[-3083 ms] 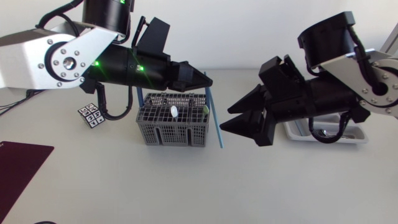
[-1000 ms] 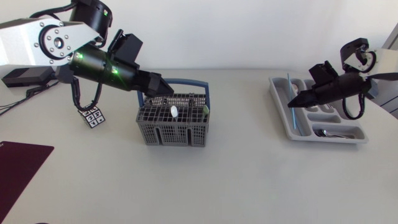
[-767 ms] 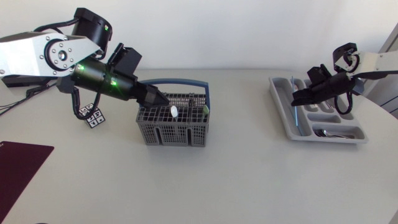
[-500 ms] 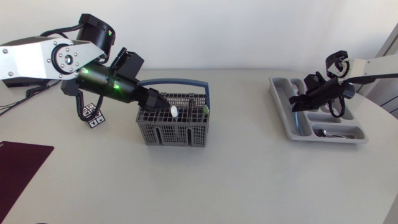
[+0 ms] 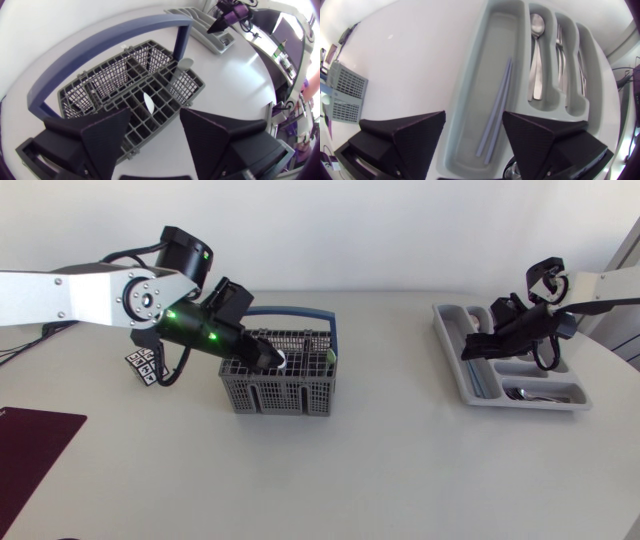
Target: Transfer all utensils from the basket to the drawer tray.
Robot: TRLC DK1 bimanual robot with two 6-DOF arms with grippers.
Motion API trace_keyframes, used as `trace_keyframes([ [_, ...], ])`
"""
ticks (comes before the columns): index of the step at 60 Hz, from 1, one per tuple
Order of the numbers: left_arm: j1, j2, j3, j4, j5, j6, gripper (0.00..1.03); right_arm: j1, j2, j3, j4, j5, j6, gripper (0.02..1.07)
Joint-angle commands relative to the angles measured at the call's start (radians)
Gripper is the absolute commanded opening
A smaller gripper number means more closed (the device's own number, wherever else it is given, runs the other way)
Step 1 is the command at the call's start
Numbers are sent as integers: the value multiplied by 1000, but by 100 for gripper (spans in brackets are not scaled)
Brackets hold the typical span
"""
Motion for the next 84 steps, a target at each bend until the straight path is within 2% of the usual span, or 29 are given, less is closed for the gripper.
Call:
trace_keyframes([
  [1, -19, 32, -36, 34, -33, -28, 60, 34, -86, -67, 11, 4, 5, 102],
  [9, -47, 53, -49, 91, -86, -57, 57, 77, -175, -139, 26, 4, 7, 102],
  [20, -52, 64, -54, 142, -88, -95, 40, 129, -271, -208, 36, 19, 7, 102],
  [28, -55, 73, -53, 146, -86, -114, 29, 157, -322, -240, 39, 33, 7, 102],
  [43, -64, 78, -59, 145, -86, -122, 20, 177, -359, -265, 39, 42, 7, 102],
  [52, -61, 64, -65, 146, -80, -132, 7, 187, -373, -288, 53, 48, 7, 102],
  [71, -32, 0, -71, 142, 33, -169, 6, 210, -402, -297, 45, 56, 8, 102],
  [84, -12, -82, -56, 105, 58, -175, 6, 226, -428, -308, 40, 57, 8, 102],
])
